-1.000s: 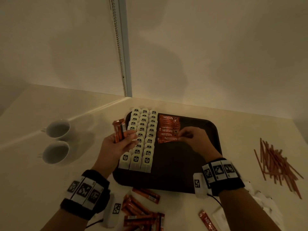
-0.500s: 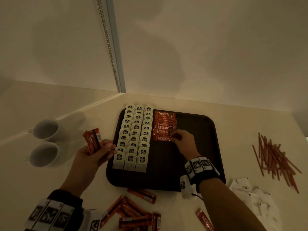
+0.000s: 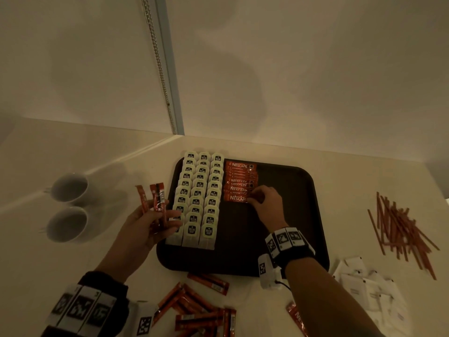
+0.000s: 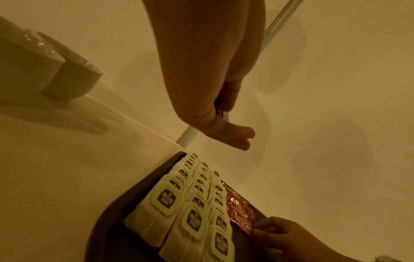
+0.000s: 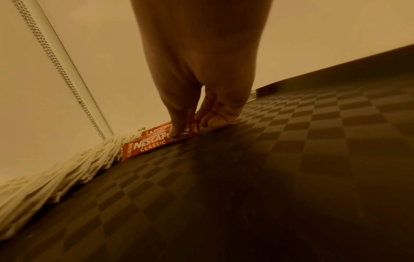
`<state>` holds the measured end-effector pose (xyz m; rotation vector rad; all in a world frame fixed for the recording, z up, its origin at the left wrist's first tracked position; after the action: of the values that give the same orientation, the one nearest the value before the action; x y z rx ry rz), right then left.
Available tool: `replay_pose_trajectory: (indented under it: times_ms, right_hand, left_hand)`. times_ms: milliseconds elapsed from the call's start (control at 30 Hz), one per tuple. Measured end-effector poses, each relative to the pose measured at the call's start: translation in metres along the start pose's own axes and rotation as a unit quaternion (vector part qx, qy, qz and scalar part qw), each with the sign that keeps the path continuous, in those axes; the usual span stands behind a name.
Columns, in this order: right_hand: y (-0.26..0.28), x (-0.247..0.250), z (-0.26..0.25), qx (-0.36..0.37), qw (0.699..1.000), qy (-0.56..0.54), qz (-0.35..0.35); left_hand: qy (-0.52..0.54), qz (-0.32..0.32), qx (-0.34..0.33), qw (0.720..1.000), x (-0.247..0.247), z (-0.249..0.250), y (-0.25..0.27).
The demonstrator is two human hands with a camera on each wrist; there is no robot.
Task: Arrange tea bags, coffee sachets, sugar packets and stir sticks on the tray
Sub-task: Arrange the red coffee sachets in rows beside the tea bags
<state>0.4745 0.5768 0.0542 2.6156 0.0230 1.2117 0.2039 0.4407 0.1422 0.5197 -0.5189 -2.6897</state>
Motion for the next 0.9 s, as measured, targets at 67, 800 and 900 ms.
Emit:
replay_pose_trajectory:
  times_ms: [67,800,900]
  right_hand:
    - [0.001,0.001,0.000,-0.003,1.000,-0.001,0.002]
    - [0.084,0.042,-0.123,0.125,0.902,-0.319,-0.261]
    - [0.090,0.046,-0.118,0.132,0.904,-0.333,-0.233]
  left_hand:
    - [-0.017,-0.009,0.015,1.000,-0.005,-0.001,0.000]
    - [-0.154,-0.078,-0.124,0.977,-0.051,0.027,-0.009]
    - [-0.009,-0.049,-0.063,0.997,-0.049,0.027,-0.008]
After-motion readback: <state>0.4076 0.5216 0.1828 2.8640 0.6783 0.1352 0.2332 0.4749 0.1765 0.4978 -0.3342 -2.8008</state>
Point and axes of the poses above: each hand's wrist, its own y-axis away from the middle knuckle, its own x-axis out of the back of the hand, z = x × y, the point moved 3 cm from there along -y, towards the middle knuckle, and after that the axes turned 7 degrees about -x, right-handed, at the moved point
